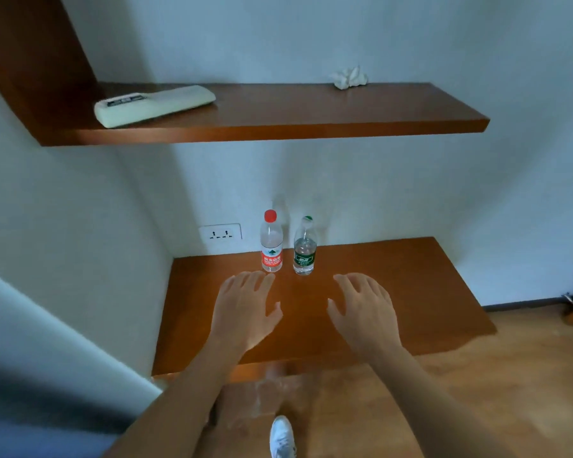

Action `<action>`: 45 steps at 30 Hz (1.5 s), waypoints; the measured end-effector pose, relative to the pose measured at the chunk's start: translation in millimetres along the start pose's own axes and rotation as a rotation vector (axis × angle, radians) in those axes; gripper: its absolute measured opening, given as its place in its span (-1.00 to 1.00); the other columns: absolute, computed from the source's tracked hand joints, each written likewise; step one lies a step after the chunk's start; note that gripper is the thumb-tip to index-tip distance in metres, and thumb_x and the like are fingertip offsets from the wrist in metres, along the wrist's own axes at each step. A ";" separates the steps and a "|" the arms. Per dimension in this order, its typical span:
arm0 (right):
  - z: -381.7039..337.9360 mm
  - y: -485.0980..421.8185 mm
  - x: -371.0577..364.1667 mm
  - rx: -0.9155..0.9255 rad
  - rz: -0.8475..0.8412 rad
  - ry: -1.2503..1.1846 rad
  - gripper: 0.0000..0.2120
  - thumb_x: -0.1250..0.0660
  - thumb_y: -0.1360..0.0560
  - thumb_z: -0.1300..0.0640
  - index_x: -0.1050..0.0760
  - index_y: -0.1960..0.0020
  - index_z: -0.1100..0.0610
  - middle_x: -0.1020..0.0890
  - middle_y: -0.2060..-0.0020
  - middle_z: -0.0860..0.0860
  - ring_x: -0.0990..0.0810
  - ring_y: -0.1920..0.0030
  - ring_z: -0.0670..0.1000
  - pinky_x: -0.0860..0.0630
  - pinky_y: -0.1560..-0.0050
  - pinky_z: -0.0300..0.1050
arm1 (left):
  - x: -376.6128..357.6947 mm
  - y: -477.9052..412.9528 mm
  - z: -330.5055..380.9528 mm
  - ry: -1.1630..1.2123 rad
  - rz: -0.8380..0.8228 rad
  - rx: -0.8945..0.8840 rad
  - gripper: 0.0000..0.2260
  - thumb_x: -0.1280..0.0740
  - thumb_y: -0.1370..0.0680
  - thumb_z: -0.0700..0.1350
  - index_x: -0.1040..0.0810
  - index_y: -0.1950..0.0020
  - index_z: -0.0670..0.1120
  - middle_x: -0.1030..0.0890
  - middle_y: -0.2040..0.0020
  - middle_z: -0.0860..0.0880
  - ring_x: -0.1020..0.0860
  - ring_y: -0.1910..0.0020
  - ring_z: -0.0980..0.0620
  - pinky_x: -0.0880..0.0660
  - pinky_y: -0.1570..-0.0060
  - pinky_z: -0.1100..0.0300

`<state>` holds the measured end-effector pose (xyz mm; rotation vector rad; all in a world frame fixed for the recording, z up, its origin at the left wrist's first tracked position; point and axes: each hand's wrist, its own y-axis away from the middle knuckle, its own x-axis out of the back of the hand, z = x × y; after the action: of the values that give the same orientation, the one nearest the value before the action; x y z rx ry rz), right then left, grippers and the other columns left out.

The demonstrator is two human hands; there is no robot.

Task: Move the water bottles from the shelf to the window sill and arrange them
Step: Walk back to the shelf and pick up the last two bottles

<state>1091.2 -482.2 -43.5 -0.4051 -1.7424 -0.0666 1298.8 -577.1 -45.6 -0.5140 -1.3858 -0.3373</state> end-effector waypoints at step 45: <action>11.7 -211.8 -170.0 -0.361 -0.149 -0.758 -0.32 -0.65 -0.29 0.02 -0.42 -0.30 0.10 -0.59 0.01 -0.14 -0.61 0.07 -0.15 -0.45 0.22 -0.51 | -148.8 -204.0 -41.0 0.813 0.008 0.487 -0.33 -0.62 -0.30 -0.02 -0.43 -0.33 -0.05 -0.56 -0.10 0.03 -0.51 -0.11 0.00 -0.51 -0.07 0.13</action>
<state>1042.1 -716.8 -171.8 -0.6132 -2.5199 -0.3787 1203.9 -781.7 -166.4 0.0409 -0.6305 -0.1573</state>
